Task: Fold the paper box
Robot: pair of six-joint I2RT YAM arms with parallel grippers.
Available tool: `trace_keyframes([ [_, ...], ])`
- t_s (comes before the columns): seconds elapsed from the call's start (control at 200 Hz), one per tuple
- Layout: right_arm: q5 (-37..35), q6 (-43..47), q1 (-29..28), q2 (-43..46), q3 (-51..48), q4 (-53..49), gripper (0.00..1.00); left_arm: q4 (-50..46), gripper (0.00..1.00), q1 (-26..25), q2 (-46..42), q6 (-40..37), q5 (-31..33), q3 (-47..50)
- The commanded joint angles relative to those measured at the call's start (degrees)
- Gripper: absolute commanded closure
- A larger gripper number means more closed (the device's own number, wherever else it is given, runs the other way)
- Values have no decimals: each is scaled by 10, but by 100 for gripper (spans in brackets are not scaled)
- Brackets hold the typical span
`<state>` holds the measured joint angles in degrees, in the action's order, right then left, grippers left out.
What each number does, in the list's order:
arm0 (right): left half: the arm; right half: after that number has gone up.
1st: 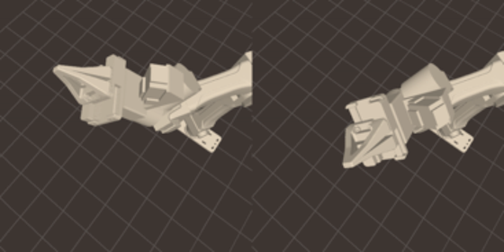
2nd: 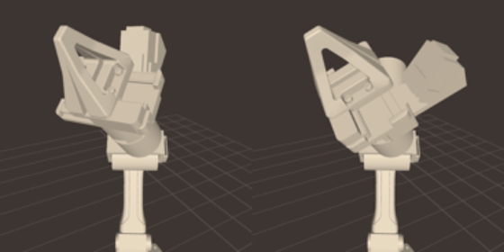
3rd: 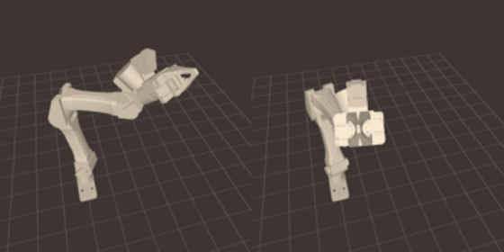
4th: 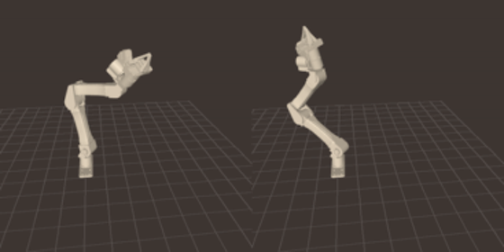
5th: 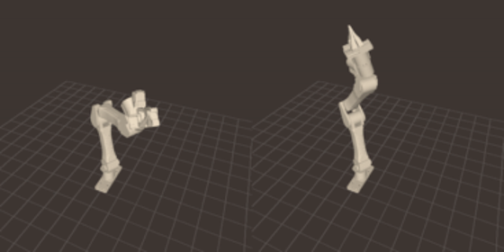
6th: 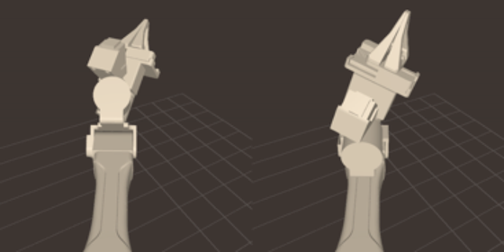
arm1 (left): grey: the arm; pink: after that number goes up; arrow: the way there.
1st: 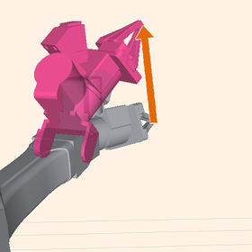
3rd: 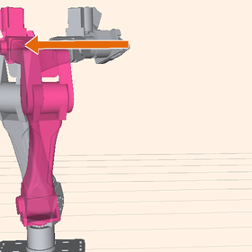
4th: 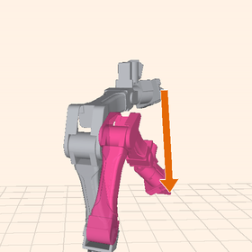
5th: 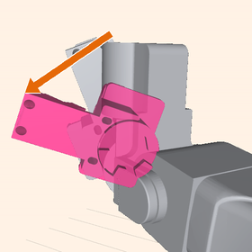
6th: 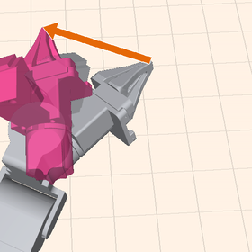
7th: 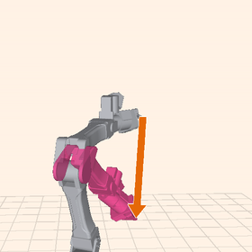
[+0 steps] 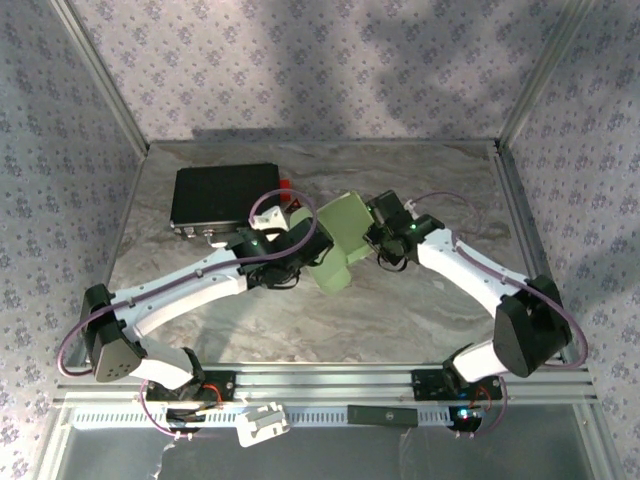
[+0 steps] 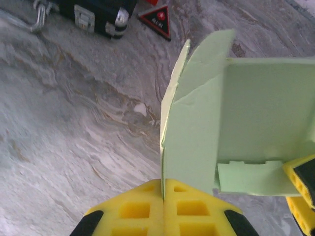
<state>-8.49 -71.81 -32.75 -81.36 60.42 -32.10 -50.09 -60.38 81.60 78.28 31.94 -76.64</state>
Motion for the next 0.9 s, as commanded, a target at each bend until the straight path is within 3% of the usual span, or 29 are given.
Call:
trace_keyframes([
  [0.0, -8, 3, -3, 48, -10, -8, 47, -43, 100, 7, -4, -115, 41, -46],
  [0.175, 0, 49, 3, 139, -37, -8, 37, -100, 100, 25, 7, -295, 26, -107],
  [0.255, 28, 105, 18, 173, -49, 26, 35, -100, 100, 30, 15, -463, -43, -139],
  [0.32, 49, 159, 31, 183, -43, 32, 34, -111, 100, 33, 24, -563, -87, -165],
  [0.46, 104, 253, 61, 180, -31, 39, 38, -176, 100, 51, 66, -709, -108, -232],
  [0.73, 131, 313, 103, 196, -75, 25, 41, -212, 100, 56, 165, -907, -83, -268],
  [0.894, 154, 310, 121, 204, -122, 58, 43, -212, 100, 51, 226, -966, -60, -297],
])
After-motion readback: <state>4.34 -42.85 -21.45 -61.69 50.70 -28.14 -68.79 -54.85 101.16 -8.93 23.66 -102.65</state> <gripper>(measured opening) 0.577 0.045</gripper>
